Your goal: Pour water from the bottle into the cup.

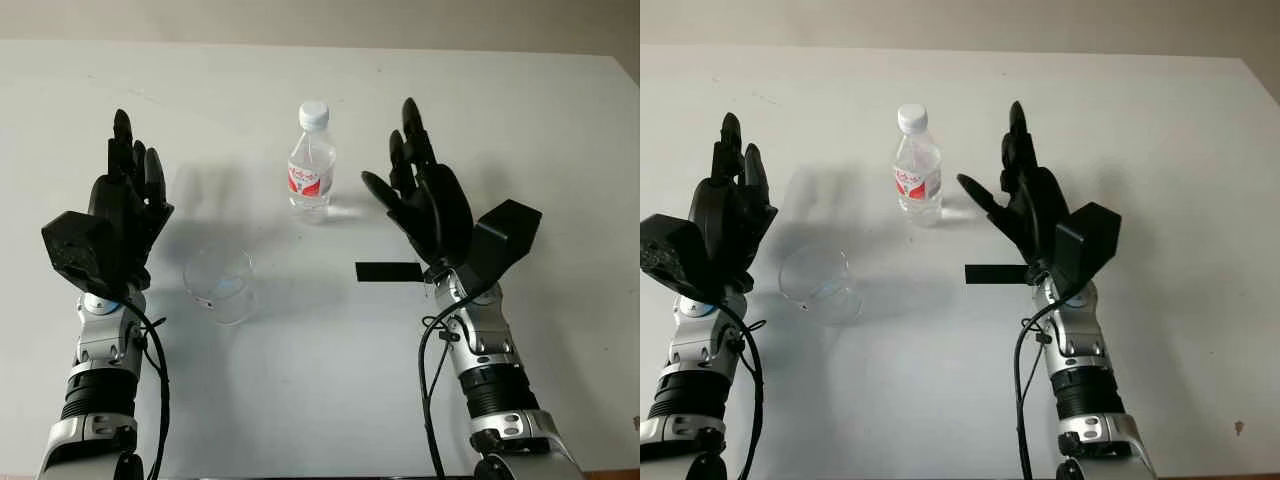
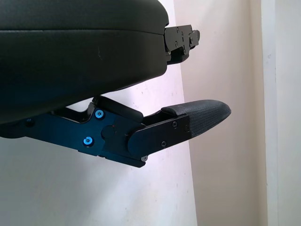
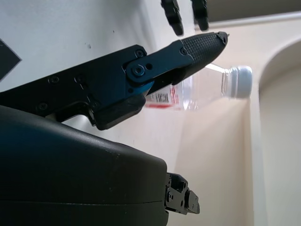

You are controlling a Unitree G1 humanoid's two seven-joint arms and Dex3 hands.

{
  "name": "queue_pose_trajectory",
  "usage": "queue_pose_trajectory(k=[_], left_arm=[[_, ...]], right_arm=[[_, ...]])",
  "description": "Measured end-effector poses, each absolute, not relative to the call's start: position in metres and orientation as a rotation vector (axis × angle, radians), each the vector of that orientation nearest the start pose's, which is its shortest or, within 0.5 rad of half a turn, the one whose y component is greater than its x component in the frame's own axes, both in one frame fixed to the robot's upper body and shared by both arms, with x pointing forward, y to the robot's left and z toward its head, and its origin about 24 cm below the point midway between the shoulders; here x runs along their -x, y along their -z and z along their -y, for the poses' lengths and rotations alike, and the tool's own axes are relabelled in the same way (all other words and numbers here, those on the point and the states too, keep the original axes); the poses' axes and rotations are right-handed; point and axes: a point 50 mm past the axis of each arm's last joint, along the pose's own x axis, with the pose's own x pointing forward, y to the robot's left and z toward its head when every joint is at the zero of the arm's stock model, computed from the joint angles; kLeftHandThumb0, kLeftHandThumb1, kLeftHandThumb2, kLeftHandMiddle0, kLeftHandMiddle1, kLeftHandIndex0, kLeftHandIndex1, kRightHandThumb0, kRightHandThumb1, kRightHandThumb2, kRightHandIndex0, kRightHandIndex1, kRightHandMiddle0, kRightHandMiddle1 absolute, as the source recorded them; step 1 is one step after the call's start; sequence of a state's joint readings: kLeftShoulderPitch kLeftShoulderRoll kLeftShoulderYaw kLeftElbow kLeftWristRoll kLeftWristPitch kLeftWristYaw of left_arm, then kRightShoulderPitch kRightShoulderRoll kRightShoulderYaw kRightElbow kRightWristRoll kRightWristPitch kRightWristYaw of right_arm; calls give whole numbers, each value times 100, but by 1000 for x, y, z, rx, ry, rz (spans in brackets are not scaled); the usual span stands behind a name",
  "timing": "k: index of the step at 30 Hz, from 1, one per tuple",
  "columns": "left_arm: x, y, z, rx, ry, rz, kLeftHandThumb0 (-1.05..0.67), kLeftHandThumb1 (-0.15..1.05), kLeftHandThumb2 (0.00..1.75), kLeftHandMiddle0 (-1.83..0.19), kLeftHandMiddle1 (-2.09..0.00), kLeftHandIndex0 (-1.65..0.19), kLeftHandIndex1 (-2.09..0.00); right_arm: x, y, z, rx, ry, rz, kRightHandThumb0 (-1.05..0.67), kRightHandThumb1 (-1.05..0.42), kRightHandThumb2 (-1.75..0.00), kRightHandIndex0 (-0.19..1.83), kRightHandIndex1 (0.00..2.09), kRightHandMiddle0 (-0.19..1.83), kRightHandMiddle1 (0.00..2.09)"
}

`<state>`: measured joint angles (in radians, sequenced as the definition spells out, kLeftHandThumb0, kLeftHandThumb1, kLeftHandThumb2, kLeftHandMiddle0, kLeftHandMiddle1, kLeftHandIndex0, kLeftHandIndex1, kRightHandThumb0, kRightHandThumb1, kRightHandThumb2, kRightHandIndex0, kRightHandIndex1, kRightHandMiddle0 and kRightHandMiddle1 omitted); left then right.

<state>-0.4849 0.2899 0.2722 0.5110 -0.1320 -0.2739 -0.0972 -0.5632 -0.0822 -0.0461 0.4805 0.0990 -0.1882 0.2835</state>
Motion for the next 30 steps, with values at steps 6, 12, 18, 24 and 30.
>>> queue_pose_trajectory(k=[6,12,18,24,30], left_arm=[[-333,-113,-248,-73,-145,295,-72,105,68,10,-6,13,-6],[-333,-113,-249,-77,-160,294,-72,105,69,11,-5,13,-6],[-333,-113,-249,-78,-160,294,-72,105,69,11,-5,13,-5],[-333,-113,-248,-78,-150,295,-71,105,70,12,-5,14,-5],[-333,-113,-248,-78,-153,295,-71,105,70,11,-5,14,-5]], right_arm=[[-366,-122,107,100,-406,241,-99,-90,-4,-19,0,-19,0],[-378,-120,96,144,-444,199,-100,-90,-5,-19,0,-19,0],[-384,-120,87,181,-477,174,-99,-91,-5,-19,0,-19,0],[-388,-119,77,145,-492,148,-100,-91,-6,-19,0,-19,0],[-389,-111,74,116,-504,102,-98,-91,-6,-19,0,-19,0]])
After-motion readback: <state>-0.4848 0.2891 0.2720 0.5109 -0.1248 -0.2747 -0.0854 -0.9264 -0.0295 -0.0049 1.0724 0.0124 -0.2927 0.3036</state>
